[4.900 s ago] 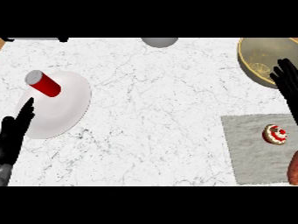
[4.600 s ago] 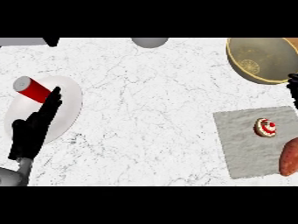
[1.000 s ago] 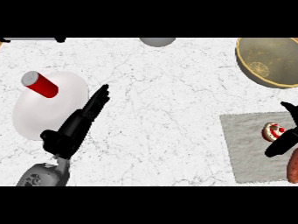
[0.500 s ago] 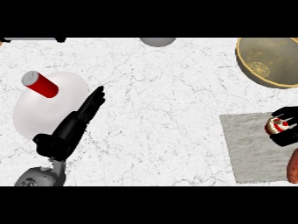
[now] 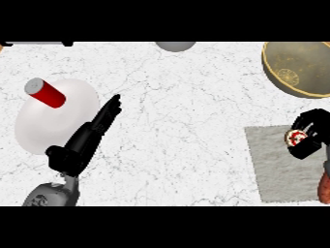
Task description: Pick the cupcake from the placemat and place it in the bowl
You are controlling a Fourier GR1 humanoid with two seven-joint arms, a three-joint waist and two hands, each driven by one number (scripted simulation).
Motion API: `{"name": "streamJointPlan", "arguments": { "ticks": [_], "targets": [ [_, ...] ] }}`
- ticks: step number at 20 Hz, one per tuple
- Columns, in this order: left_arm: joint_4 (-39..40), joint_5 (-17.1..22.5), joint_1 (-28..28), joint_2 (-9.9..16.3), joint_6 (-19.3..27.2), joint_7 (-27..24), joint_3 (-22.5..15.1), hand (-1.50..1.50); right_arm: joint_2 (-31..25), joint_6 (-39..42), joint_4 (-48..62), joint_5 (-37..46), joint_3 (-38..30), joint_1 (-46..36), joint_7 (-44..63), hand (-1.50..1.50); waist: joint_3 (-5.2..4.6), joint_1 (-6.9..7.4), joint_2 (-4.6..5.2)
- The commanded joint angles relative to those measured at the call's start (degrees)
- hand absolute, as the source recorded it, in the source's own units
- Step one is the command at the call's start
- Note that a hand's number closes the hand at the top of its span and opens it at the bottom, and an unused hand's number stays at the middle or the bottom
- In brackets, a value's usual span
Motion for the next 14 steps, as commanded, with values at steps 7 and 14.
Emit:
{"name": "streamJointPlan", "arguments": {
  "ticks": [7, 14],
  "targets": [
    [3.38, 0.04, -2.18, 0.29, -2.22, -1.81, 0.29, 0.00, 9.39, 5.84, 4.24, 8.60, 17.52, -19.77, -10.75, 1.50, -0.01, 2.33, 0.53],
    [-0.21, 0.27, 0.34, -0.31, -1.30, 0.52, 0.84, 0.00, 8.44, -6.22, 5.64, 16.95, 12.94, -24.82, -9.84, 1.50, 0.02, 0.46, -0.02]
  ]
}}
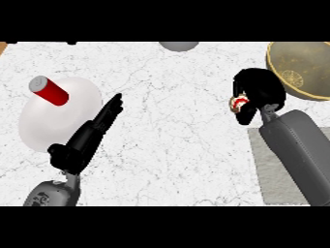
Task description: Pick the cupcake from the placemat and place it in the bowl
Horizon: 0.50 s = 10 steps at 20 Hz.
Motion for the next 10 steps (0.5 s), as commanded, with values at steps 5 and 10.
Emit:
{"name": "streamJointPlan", "arguments": {
  "ticks": [5, 10],
  "targets": [
    [0.01, -0.31, -1.30, -0.56, 0.92, 1.95, 0.93, 0.00, 1.39, -11.37, -7.34, 0.39, -8.18, -6.08, 1.19, 1.50, 0.01, -1.62, -0.38],
    [-2.91, 0.09, 1.36, -0.42, -0.48, 2.21, -0.01, 0.00, 0.25, -15.23, -7.20, -3.96, -16.41, -5.89, -1.56, 1.50, 0.02, -1.22, -0.25]
  ]
}}
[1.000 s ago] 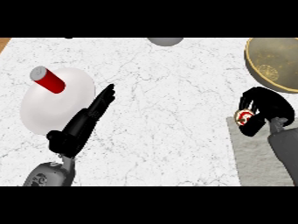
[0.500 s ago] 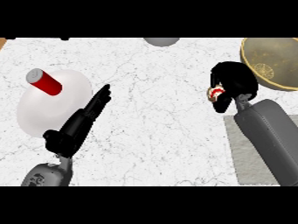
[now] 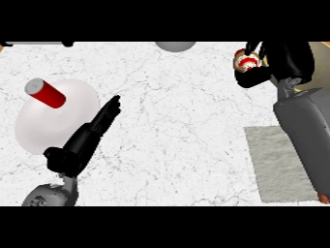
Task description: Pick the cupcake from the placemat and place it in the bowl
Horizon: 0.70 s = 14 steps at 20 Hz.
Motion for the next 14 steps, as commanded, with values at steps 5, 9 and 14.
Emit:
{"name": "streamJointPlan", "arguments": {
  "ticks": [5, 9, 14],
  "targets": [
    [-1.28, 1.26, -0.69, -0.49, -1.25, 2.06, 1.48, 0.00, -4.48, 0.74, 8.62, -0.94, -9.46, -8.32, -1.47, 1.50, -0.01, 0.38, 0.19],
    [-2.91, -1.61, 1.45, -1.60, 0.12, 1.88, -0.80, 0.00, -6.66, -7.05, 17.86, 4.73, -9.31, -5.53, -7.63, 1.50, 0.02, 0.90, 0.36],
    [0.60, -2.38, 0.23, -2.41, -0.15, -0.34, -0.52, 0.00, -8.42, -18.20, 28.58, 8.91, -11.64, -7.87, -13.34, 1.50, 0.03, 1.19, 0.59]
  ]
}}
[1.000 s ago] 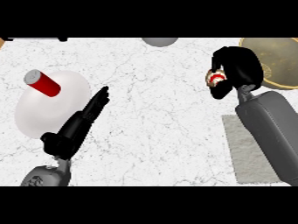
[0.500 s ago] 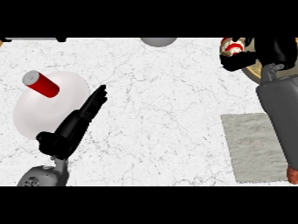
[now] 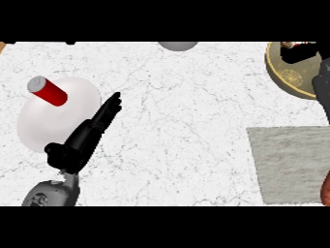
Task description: Pick the cupcake from the placemat and place it in the bowl
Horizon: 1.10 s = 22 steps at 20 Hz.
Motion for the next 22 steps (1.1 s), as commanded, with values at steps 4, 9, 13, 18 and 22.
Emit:
{"name": "streamJointPlan", "arguments": {
  "ticks": [4, 9, 13, 18, 22],
  "targets": [
    [-0.79, -0.68, 0.68, -1.47, 0.16, 0.25, -0.80, 0.00, -3.89, -6.98, 17.01, 2.98, -3.03, -2.53, -9.11, 1.50, 0.02, 0.17, 0.06],
    [0.52, -0.19, -1.54, -1.07, -0.68, 0.48, -0.16, 0.00, -5.58, 7.74, 28.28, -3.13, -7.09, -7.45, -9.64, 1.50, 0.06, 1.48, 0.78],
    [-2.78, -0.15, 0.27, -0.67, -1.40, 1.32, -1.01, 0.00, -6.05, 11.28, 33.71, -7.04, -10.72, -9.01, -15.32, -1.50, 0.11, 1.76, 0.53],
    [1.00, -1.59, -1.60, -2.06, -0.05, 0.36, -0.75, 0.00, -8.73, 6.37, 36.12, -9.85, -14.56, -7.71, -28.21, -1.50, 0.15, 1.28, 0.72],
    [0.82, -1.94, -0.89, -2.63, -0.18, -0.34, -1.50, 0.00, -9.04, 1.30, 37.43, -12.65, -18.80, -10.86, -25.49, -1.50, 0.15, 1.81, 0.80]
  ]
}}
